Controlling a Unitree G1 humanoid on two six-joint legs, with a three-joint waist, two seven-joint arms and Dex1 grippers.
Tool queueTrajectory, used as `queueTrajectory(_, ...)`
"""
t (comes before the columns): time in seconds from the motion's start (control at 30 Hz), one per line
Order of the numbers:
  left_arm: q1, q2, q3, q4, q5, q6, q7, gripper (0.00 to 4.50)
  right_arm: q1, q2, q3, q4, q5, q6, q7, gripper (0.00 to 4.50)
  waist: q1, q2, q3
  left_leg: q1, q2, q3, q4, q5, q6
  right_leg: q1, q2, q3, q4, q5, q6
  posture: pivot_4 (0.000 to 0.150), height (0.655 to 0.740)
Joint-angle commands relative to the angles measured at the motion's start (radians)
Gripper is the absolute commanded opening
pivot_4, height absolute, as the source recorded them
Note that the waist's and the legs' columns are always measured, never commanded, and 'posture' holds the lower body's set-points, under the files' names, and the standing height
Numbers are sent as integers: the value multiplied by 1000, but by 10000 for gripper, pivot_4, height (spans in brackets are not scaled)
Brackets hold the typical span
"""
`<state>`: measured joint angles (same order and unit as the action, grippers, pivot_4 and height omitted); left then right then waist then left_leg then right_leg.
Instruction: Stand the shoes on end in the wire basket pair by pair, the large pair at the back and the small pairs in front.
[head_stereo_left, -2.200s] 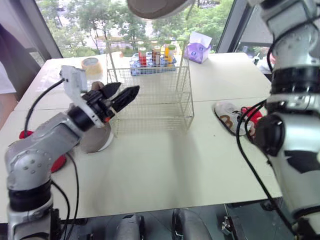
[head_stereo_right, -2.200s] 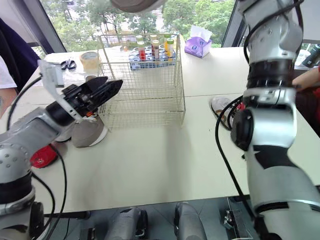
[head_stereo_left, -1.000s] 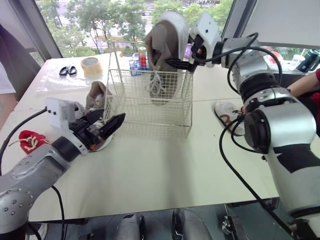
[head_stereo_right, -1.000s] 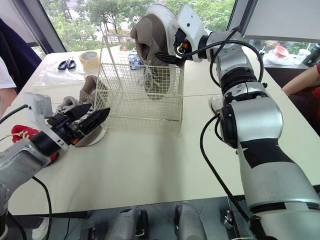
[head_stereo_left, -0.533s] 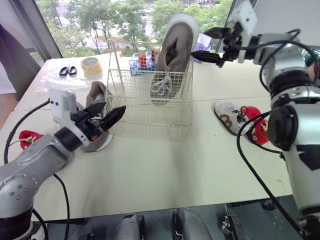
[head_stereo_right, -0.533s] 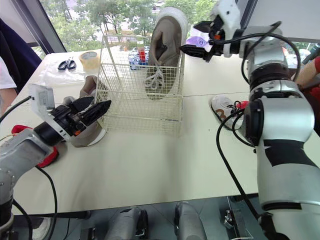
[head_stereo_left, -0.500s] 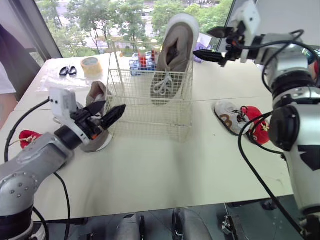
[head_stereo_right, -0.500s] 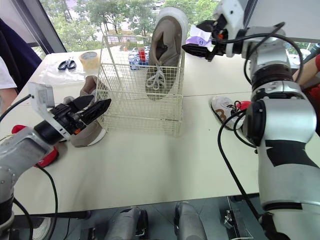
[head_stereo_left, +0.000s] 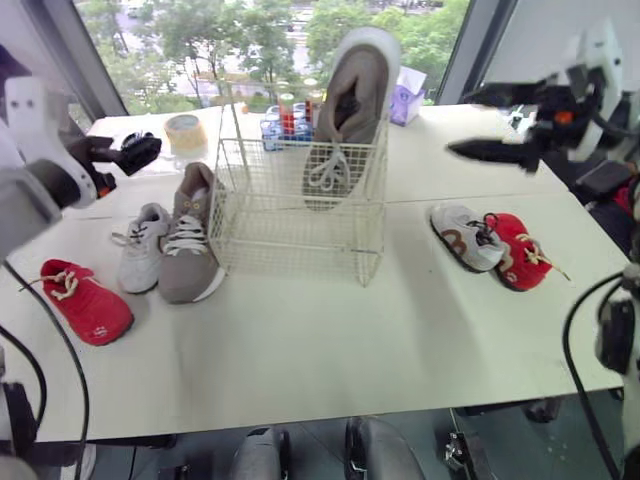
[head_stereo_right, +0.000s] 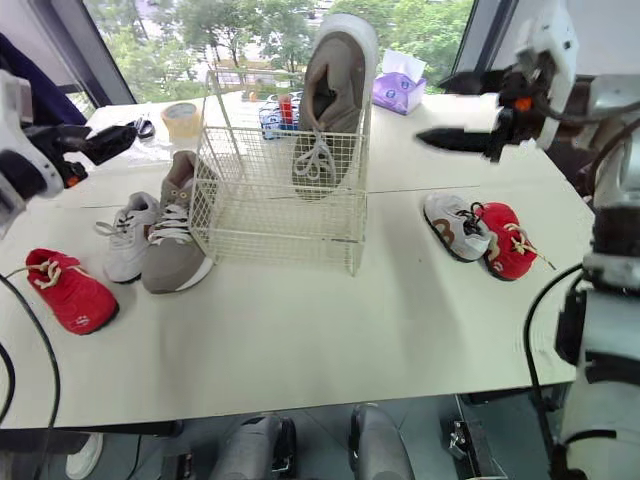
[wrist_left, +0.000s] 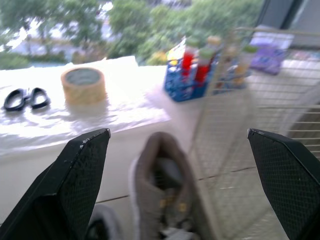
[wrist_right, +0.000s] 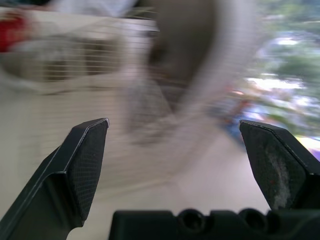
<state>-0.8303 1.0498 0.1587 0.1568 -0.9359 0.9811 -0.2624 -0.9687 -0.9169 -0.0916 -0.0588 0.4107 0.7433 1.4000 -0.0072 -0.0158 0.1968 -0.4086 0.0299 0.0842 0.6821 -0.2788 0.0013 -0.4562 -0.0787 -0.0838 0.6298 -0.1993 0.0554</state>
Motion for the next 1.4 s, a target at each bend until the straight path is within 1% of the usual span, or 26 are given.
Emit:
queueTrajectory(0.03,-152,-12,-207,233,231,-13,-196,45000,103,15,3,-316,153,171,-81,44796,-4,0,0,1,-1,1,0,0,0,1,0,0,0,0,0,1500,7400)
queueTrajectory(0.13,-317,-70,-329,459,400,-78,-323,45000,169,27,13,-420,167,209,-177,44796,-1,-3,1,0,-3,3,2,-1,3,1,0,0,-1,0,0,1500,7400)
queueTrajectory(0.3,-502,-189,-429,794,627,-211,-453,45000,228,40,22,-507,183,232,-301,44796,12,-5,1,-3,-3,4,3,-2,4,-2,-1,0,-1,0,0,1500,7400)
queueTrajectory(0.43,-561,-282,-435,987,743,-310,-523,45000,250,66,19,-547,215,260,-390,44796,16,-5,1,-3,-3,6,3,-3,6,-3,-1,1,-1,0,0,1500,7400)
queueTrajectory(0.53,-547,-333,-442,1082,830,-387,-508,45000,266,72,37,-552,195,253,-452,44796,17,-6,0,-4,-3,6,3,-3,6,-4,-1,1,-1,0,0,1500,7400)
queueTrajectory(0.63,-543,-366,-397,1131,855,-415,-486,38023,282,70,43,-554,189,243,-492,45000,19,-6,0,-3,-3,6,3,-3,6,-3,-2,1,-1,0,0,1500,7400)
queueTrajectory(0.73,-543,-387,-351,1153,871,-426,-454,23690,282,75,38,-553,196,243,-527,45000,19,-6,0,-3,-2,5,3,-3,7,-3,-2,1,-1,0,0,1500,7400)
queueTrajectory(0.77,-543,-392,-336,1156,875,-428,-447,17324,282,73,36,-553,201,244,-534,45000,18,-6,0,-3,-2,4,3,-3,7,-3,-2,1,0,0,0,1500,7400)
queueTrajectory(0.83,-544,-399,-314,1158,888,-431,-446,8639,283,70,34,-552,209,243,-543,45000,18,-6,0,-3,-2,3,3,-3,7,-3,-2,1,0,0,0,1500,7400)
queueTrajectory(0.87,-546,-401,-299,1158,891,-430,-441,3470,283,67,34,-550,211,242,-546,45000,18,-6,0,-3,-2,3,3,-3,7,-3,-2,1,0,0,0,1500,7400)
queueTrajectory(0.9,-549,-402,-285,1158,891,-432,-434,370,284,64,34,-546,211,239,-549,45000,18,-6,0,-3,-2,3,3,-3,7,-3,-2,1,0,0,0,1500,7400)
queueTrajectory(1.03,-584,-378,-205,1141,873,-471,-407,370,282,53,35,-528,206,227,-551,45000,18,-6,0,-3,-3,3,4,-3,7,-2,-2,1,0,0,0,1500,7400)
queueTrajectory(1.13,-668,-325,-109,1118,828,-455,-356,370,286,36,8,-523,222,234,-548,45000,18,-9,2,-4,-2,2,4,-3,7,-3,-2,1,0,0,0,1500,7400)
queueTrajectory(1.2,-744,-284,-38,1101,796,-444,-295,370,282,31,-26,-516,248,250,-552,45000,16,-14,4,-8,-2,2,5,-3,6,-6,-1,-1,0,0,0,1500,7400)
queueTrajectory(1.27,-824,-247,13,1073,777,-459,-242,370,272,29,-57,-501,273,262,-561,45000,14,-15,4,-17,-1,1,9,-3,6,-12,0,-3,1,1,0,1500,7400)
queueTrajectory(1.33,-866,-230,38,1016,782,-589,-213,370,259,23,-69,-479,282,262,-564,45000,13,-15,4,-20,0,1,11,-4,6,-12,-1,-3,1,1,0,1500,7400)
queueTrajectory(1.4,-902,-230,60,975,767,-665,-252,370,248,16,-70,-462,291,258,-557,45000,16,-15,4,-19,0,1,12,-4,6,-11,-3,-3,0,1,2,1500,7400)
